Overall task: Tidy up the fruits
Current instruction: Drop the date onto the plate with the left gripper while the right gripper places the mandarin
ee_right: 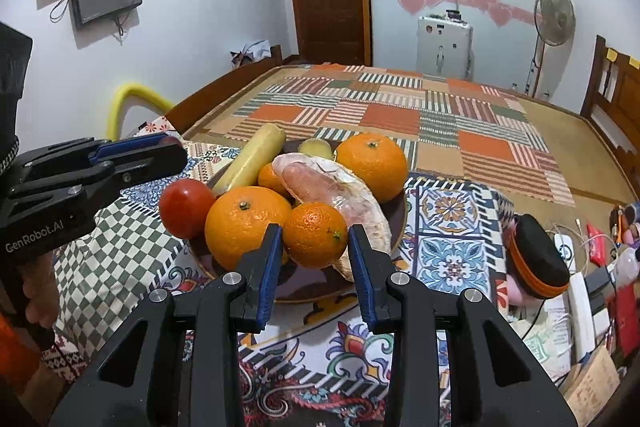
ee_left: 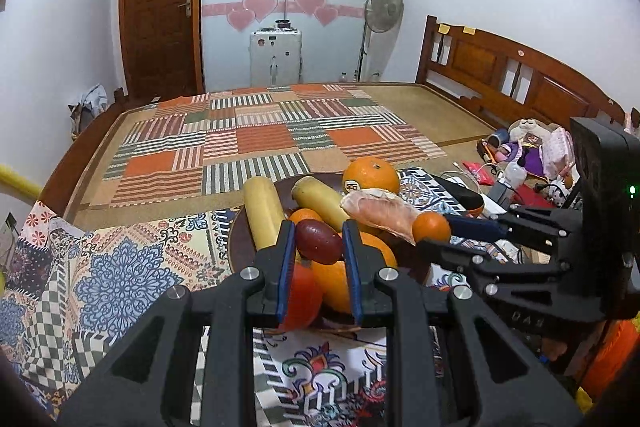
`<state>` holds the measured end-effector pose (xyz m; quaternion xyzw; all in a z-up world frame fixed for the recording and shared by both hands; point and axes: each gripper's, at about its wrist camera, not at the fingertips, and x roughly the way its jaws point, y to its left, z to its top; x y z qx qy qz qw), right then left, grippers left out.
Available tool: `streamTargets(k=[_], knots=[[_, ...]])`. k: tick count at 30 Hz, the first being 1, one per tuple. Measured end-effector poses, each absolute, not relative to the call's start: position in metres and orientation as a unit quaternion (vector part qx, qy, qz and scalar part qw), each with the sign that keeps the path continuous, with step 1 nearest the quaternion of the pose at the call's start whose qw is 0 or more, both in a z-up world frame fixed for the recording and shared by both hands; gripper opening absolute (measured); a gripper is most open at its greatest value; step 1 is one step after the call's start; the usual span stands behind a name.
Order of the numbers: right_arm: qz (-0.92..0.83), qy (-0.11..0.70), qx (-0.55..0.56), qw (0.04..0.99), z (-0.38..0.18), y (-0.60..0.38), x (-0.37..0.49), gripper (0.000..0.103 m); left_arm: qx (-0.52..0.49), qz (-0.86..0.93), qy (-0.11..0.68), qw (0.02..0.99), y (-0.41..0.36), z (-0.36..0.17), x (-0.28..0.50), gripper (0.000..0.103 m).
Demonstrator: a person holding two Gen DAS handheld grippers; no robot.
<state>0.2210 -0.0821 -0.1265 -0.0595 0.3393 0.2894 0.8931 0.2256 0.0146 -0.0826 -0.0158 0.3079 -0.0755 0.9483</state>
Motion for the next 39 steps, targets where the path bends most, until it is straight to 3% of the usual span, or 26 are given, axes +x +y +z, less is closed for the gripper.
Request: streamTargets(k=[23, 28, 39], knots=[[0.291, 0.351, -0.082, 0.886, -0.137, -0.074, 0.223, 0.035, -0.038, -0.080, 0.354, 0.931, 0.023, -0.109, 0.265, 0.025], [0.295, 0.351, -0.083, 0.885, -0.138, -0.075, 0.220, 0.036, -0.027, -0.082, 0.349, 0.933, 0.017, -0.107, 0.263, 0.033], [0.286, 0.302, -0.060, 0.907, -0.101, -0.088, 0.202, 0.036, -0.028, -0.064, 0.297, 0.952, 0.024, -0.072, 0.225, 0.033]])
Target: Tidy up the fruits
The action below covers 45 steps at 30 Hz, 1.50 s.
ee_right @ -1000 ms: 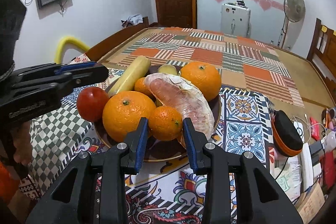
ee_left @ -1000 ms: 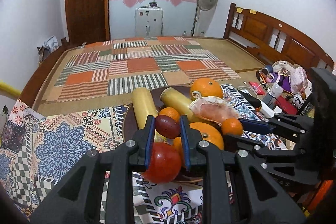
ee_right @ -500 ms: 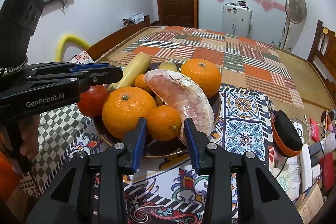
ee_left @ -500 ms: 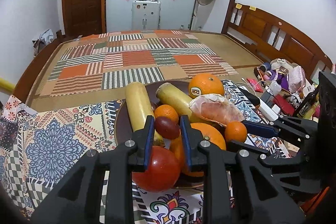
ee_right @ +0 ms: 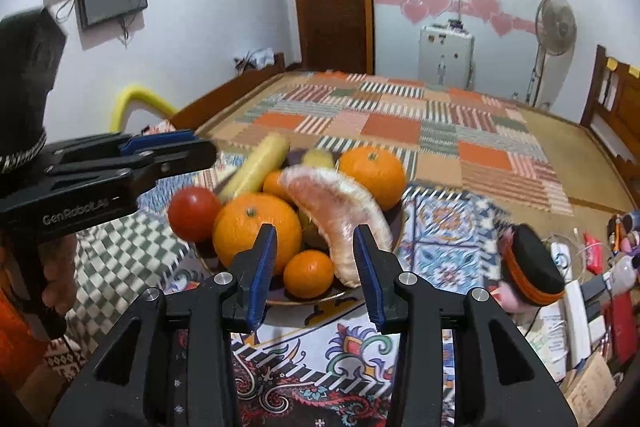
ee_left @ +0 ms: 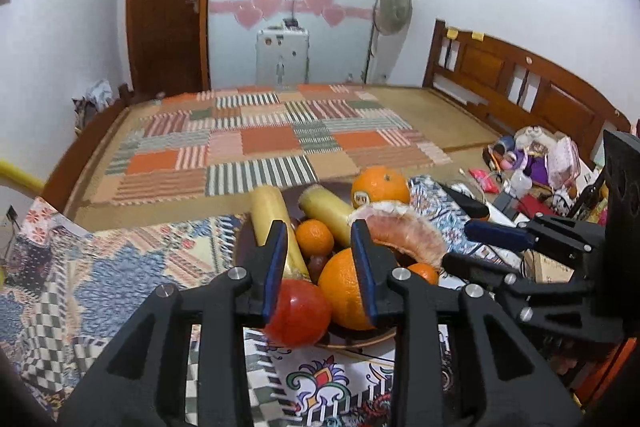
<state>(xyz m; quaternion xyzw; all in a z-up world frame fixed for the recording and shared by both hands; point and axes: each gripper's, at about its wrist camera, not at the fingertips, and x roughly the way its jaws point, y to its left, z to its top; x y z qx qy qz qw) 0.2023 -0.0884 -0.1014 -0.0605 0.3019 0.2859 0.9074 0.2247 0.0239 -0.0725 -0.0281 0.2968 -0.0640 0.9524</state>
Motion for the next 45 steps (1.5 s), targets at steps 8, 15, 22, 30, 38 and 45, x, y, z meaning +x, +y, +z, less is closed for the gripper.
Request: streamTargets(k=[8, 15, 22, 30, 38, 45], knots=[[0.272, 0.214, -0.036, 0.938, -0.040, -0.107, 0.152, 0.037, -0.041, -0.055, 0.211, 0.975, 0.027, -0.013, 0.155, 0.033], [0.273, 0.129, -0.018, 0.953, 0.006, -0.115, 0.088, 0.039, -0.023, -0.041, 0.130, 0.990, 0.016, 0.033, 0.076, 0.034], [0.268, 0.084, 0.002, 0.960, 0.023, -0.119, 0.048, 0.062, -0.013, -0.027, 0.092, 0.995, 0.006, 0.047, 0.022, 0.056], [0.242, 0.064, -0.002, 0.968, 0.022, -0.118, 0.027, 0.090, -0.007, -0.014, 0.077, 0.997, -0.001, 0.048, -0.012, 0.078], [0.219, 0.049, -0.007, 0.975, 0.023, -0.122, 0.017, 0.103, -0.003, -0.008, 0.065, 0.998, -0.005, 0.046, -0.028, 0.095], [0.218, 0.054, -0.007, 0.974, 0.015, -0.124, 0.013, 0.103, -0.009, -0.009, 0.064, 0.998, -0.004, 0.044, -0.031, 0.099]])
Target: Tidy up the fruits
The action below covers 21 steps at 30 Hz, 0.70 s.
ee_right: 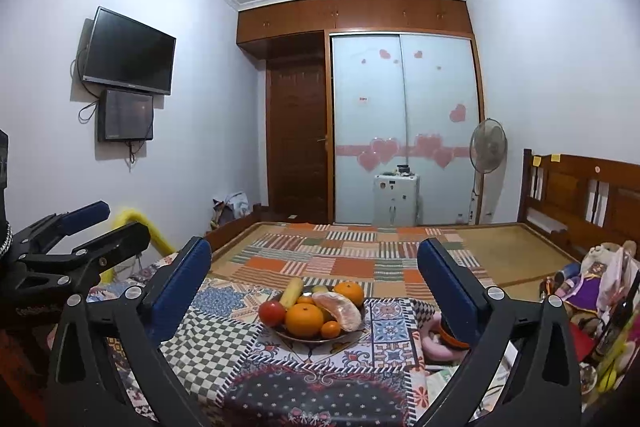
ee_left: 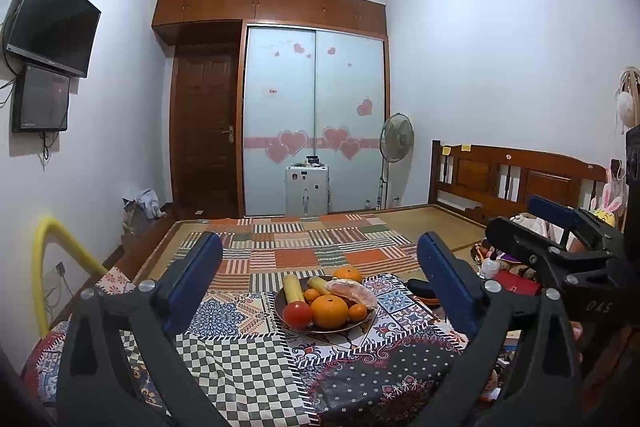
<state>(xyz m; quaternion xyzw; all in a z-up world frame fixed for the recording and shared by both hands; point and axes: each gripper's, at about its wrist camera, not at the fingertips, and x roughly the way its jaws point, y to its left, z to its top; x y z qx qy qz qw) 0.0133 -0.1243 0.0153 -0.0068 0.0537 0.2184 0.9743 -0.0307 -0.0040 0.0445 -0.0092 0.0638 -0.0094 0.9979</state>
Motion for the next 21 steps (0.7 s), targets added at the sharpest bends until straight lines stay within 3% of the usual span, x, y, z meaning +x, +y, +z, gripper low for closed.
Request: streamTargets(k=[21], knots=[[0.213, 0.055, -0.005, 0.975, 0.0159, -0.1280, 0.0105, 0.103, -0.012, -0.014, 0.070, 0.997, -0.0058, 0.0403, -0.0298, 0.101]])
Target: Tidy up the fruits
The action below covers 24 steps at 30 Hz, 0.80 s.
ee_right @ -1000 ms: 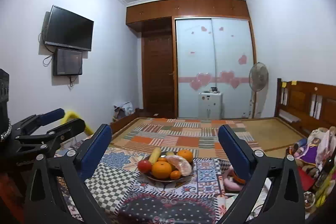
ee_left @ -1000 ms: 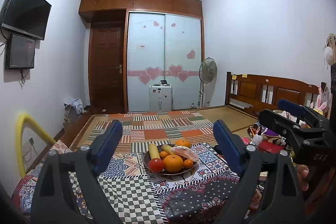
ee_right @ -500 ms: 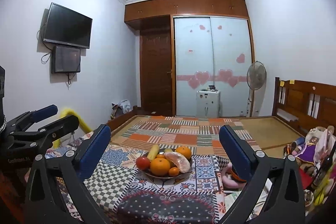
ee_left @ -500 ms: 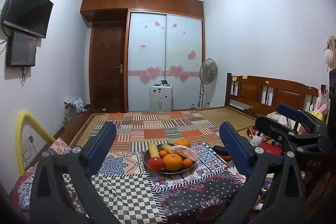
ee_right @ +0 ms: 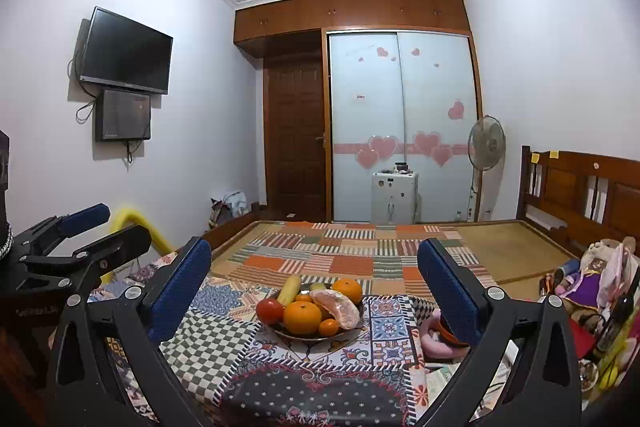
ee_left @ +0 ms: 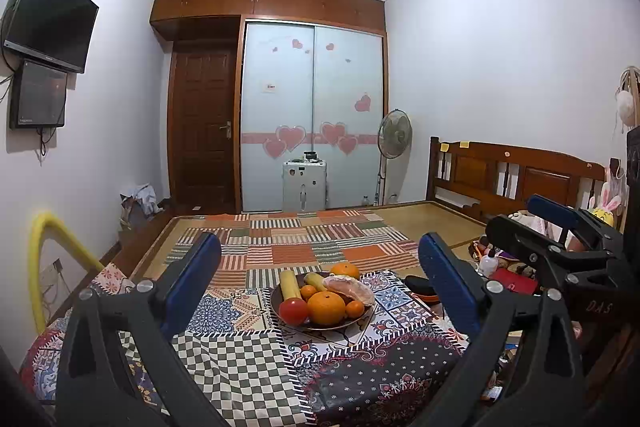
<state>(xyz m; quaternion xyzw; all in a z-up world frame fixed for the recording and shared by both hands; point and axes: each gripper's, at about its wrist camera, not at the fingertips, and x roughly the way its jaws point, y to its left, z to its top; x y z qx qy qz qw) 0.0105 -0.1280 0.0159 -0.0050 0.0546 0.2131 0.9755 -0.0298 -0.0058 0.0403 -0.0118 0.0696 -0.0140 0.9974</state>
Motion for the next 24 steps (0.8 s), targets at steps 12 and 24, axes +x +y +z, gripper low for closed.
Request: streamTargets(k=[12, 24], knots=[[0.212, 0.054, 0.002, 0.976, 0.0179, -0.1310, 0.0106, 0.103, -0.011, -0.015, 0.070, 0.997, -0.0073, 0.0393, -0.0284, 0.103], [0.213, 0.055, 0.006, 0.975, 0.0205, -0.1315, 0.0110, 0.103, -0.009, -0.025, 0.075, 0.997, -0.0068, 0.0375, -0.0239, 0.103]])
